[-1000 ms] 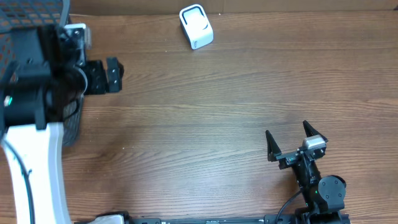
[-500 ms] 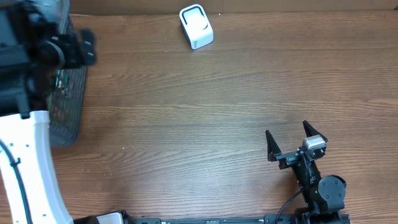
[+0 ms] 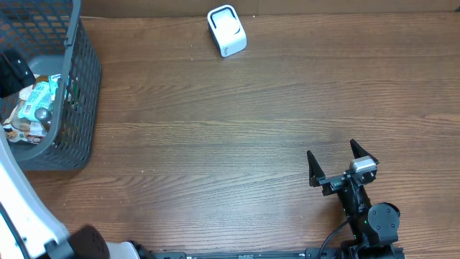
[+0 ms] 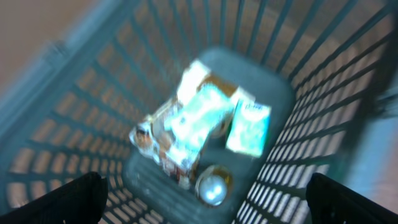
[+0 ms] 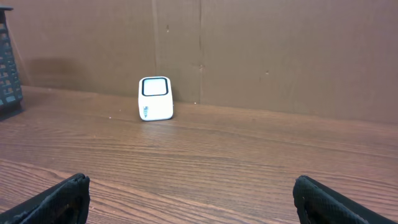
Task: Scan the item barcode
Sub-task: 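Move the left gripper over the grey basket and reach down inside, then grasp the yellow Vim soap bottle in the basket with the left gripper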
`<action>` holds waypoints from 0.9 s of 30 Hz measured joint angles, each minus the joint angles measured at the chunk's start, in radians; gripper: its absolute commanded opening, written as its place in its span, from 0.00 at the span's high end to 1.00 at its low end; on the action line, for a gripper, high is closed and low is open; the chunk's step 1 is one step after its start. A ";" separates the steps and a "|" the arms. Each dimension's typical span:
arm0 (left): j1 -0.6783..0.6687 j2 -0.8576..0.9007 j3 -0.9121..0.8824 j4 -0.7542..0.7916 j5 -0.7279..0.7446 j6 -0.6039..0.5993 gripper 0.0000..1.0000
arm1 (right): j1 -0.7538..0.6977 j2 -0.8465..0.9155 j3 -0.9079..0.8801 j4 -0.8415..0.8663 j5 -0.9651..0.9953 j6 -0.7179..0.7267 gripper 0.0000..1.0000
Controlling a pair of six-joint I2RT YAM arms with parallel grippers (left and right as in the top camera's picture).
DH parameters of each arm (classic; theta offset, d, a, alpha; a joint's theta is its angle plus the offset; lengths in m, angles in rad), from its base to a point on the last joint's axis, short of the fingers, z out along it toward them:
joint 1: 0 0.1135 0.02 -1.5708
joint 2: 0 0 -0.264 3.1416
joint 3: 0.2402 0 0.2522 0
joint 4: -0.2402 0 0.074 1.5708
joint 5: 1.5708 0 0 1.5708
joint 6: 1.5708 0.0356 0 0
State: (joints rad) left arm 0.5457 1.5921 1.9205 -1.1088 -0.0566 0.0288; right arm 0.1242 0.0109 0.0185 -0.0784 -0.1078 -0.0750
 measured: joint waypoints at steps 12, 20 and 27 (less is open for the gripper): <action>0.019 0.284 0.000 -0.155 0.015 0.008 0.00 | 0.000 0.000 0.000 0.000 0.000 0.000 0.00; 0.019 0.395 0.000 -0.180 0.015 0.008 0.02 | 0.000 0.000 0.000 0.000 0.000 0.000 0.00; 0.019 0.420 0.000 -0.177 0.016 0.008 0.11 | 0.000 0.000 0.000 0.000 0.000 0.000 0.00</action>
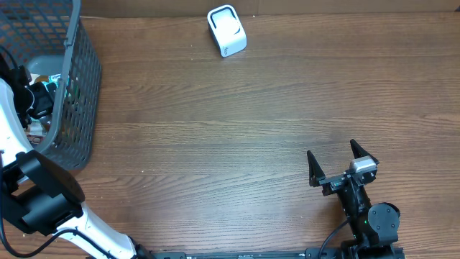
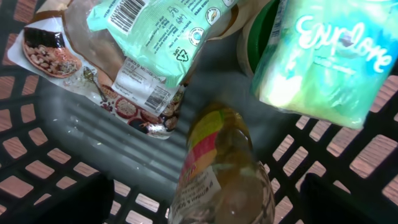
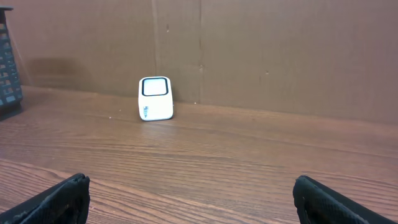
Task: Scan the item barcode
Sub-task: 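Grasp the yellow Vim soap bottle in the basket with the left gripper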
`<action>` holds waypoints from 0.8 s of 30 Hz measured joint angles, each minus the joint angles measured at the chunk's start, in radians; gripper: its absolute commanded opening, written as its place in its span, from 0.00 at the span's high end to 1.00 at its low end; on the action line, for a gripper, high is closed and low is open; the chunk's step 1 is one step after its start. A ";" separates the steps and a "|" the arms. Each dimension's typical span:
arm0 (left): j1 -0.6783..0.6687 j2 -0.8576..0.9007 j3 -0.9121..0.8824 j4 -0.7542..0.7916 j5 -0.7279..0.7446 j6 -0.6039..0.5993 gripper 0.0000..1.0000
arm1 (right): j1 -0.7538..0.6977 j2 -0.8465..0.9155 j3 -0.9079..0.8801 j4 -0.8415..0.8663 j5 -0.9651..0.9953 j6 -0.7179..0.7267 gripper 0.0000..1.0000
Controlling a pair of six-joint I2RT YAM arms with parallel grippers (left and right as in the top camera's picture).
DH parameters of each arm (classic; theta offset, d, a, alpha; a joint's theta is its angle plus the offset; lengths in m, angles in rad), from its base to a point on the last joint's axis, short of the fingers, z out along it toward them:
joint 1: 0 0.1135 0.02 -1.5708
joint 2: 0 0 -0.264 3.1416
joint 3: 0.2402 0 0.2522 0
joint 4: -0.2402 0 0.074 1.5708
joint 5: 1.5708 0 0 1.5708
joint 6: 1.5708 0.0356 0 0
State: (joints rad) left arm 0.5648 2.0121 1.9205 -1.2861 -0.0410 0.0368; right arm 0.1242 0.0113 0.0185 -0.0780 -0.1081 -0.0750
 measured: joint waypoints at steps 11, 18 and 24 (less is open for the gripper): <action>0.000 0.012 0.000 0.014 0.044 0.000 0.29 | 0.000 0.000 0.000 -0.001 0.000 0.000 0.00; 0.000 0.012 0.000 0.014 0.049 0.000 0.25 | 0.000 0.000 0.000 0.000 0.000 0.000 0.00; 0.000 0.012 -0.010 0.034 0.049 0.000 0.28 | 0.000 0.000 0.000 -0.001 0.000 0.000 0.00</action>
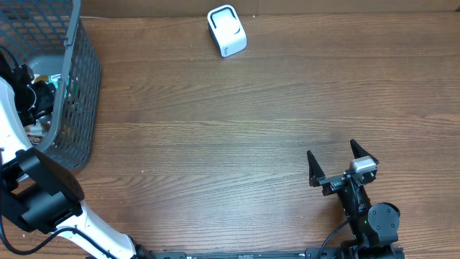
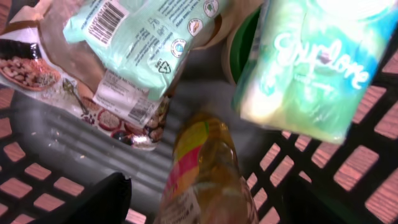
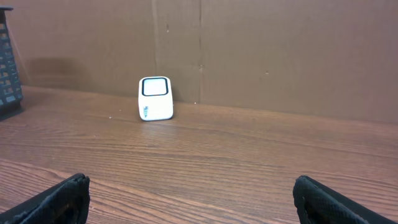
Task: Scan the item barcode
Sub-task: 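Grasp the yellow Vim soap bottle in the basket with the left gripper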
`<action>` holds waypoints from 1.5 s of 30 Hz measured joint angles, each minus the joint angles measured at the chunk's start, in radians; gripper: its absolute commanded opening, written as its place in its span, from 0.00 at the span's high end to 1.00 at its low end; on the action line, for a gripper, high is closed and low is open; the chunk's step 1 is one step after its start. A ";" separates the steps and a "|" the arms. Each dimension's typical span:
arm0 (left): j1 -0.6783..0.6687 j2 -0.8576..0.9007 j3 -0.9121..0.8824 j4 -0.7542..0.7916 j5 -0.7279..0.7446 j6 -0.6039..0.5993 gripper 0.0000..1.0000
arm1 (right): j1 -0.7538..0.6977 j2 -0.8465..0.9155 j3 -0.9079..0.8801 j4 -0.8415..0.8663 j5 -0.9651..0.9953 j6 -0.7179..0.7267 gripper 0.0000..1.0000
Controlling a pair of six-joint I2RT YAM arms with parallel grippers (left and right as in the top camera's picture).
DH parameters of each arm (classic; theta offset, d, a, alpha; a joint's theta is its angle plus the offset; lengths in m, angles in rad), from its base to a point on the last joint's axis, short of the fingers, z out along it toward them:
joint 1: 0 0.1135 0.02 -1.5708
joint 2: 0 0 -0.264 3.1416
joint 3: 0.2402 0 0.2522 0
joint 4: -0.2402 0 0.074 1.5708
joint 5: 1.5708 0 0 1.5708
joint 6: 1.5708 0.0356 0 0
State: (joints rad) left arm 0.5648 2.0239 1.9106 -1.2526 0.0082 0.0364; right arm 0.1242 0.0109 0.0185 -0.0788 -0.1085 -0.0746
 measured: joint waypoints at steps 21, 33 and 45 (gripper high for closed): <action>0.019 0.004 -0.044 0.061 0.006 -0.117 0.55 | 0.000 0.000 0.000 0.000 0.000 0.000 0.00; 0.020 0.003 -0.044 0.040 -0.005 -0.142 0.17 | 0.000 0.000 0.000 0.000 0.000 0.000 0.00; 0.020 0.004 -0.044 0.012 -0.005 -0.129 0.18 | 0.000 0.000 0.000 0.000 0.000 0.000 0.00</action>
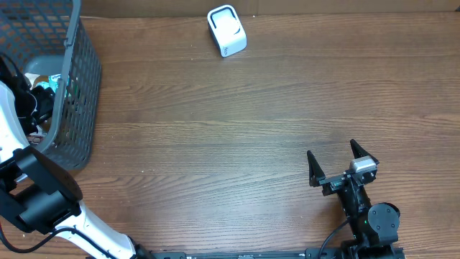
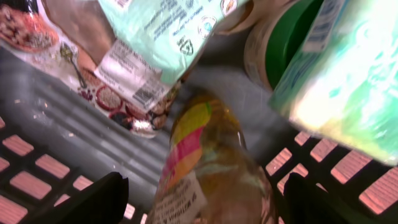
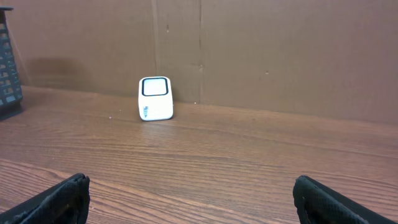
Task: Scan the item barcode
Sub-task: 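Grasp the yellow Vim soap bottle in the basket with the left gripper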
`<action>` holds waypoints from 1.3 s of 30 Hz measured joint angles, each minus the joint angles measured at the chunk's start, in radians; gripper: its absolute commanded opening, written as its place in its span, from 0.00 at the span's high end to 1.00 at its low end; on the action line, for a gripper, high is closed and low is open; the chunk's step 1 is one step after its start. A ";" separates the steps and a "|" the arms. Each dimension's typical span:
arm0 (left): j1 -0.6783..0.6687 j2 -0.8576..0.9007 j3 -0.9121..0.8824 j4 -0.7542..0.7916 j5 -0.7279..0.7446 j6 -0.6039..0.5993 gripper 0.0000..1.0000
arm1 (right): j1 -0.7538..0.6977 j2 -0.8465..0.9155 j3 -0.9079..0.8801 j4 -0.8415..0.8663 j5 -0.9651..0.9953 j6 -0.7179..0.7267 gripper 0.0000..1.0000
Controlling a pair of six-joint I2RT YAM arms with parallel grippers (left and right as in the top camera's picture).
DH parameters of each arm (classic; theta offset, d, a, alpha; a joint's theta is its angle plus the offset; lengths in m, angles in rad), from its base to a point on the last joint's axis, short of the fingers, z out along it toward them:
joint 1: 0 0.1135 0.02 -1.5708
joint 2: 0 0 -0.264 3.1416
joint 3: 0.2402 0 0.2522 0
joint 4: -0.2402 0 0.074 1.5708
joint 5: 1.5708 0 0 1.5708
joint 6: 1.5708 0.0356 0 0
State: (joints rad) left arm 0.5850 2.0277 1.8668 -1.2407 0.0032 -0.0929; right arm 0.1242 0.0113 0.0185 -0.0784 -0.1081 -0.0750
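Observation:
The barcode scanner (image 1: 226, 30), a small white box, stands at the table's far edge and shows in the right wrist view too (image 3: 155, 98). Inside the grey mesh basket (image 1: 75, 93) my left gripper (image 2: 205, 202) is open. Its fingers straddle a clear bottle (image 2: 211, 162) of yellowish liquid with a pink and yellow label, and a little gap shows on each side. My right gripper (image 1: 336, 164) rests open low over the table at the front right, with nothing between its fingers.
Beside the bottle in the basket lie a mint-green pouch (image 2: 168, 31), a brown nut packet (image 2: 93, 68), a green-lidded tub (image 2: 280, 56) and a pale green tissue pack (image 2: 348, 87). The basket's walls closely surround the left arm. A cardboard wall (image 3: 249, 50) backs the table.
My left gripper sits lower over the bottle, which now fills more of the space between the open fingers. The right arm and the scanner have not moved.
My left gripper was first high above the basket, looking down on its items. Then it was down inside, open just over the bottle, and its fingers had narrowed a little. Now it straddles the bottle more closely. The right gripper stayed open throughout.

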 measured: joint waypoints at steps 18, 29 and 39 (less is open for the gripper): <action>0.000 0.000 0.000 0.016 0.060 0.111 0.58 | 0.000 0.000 0.000 0.000 0.000 0.000 0.00; 0.000 0.000 0.000 0.029 0.061 0.120 0.79 | 0.000 0.000 0.000 0.000 0.000 0.000 0.00; 0.000 0.011 0.253 -0.068 0.031 0.071 0.81 | 0.000 0.000 0.000 0.000 0.000 0.000 0.00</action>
State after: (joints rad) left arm 0.5850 2.0384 2.1193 -1.3087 0.0338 -0.0219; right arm 0.1242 0.0109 0.0185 -0.0788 -0.1081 -0.0750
